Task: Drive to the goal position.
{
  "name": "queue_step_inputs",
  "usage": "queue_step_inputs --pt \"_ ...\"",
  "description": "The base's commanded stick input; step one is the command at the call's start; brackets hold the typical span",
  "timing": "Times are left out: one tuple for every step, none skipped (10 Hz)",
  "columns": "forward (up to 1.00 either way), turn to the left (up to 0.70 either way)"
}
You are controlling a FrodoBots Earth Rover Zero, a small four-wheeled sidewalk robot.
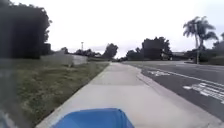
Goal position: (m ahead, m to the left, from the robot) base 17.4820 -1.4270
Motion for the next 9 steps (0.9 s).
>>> queue_step_inputs --pt "0.85 0.00" --pt "0.85 0.00" --pt "0.85 0.00" --pt "0.85 0.00" --pt "0.85 0.00" --pt "0.85 0.00" --pt "0.85 0.00" --pt "0.85 0.00" --pt "0.85 0.00"
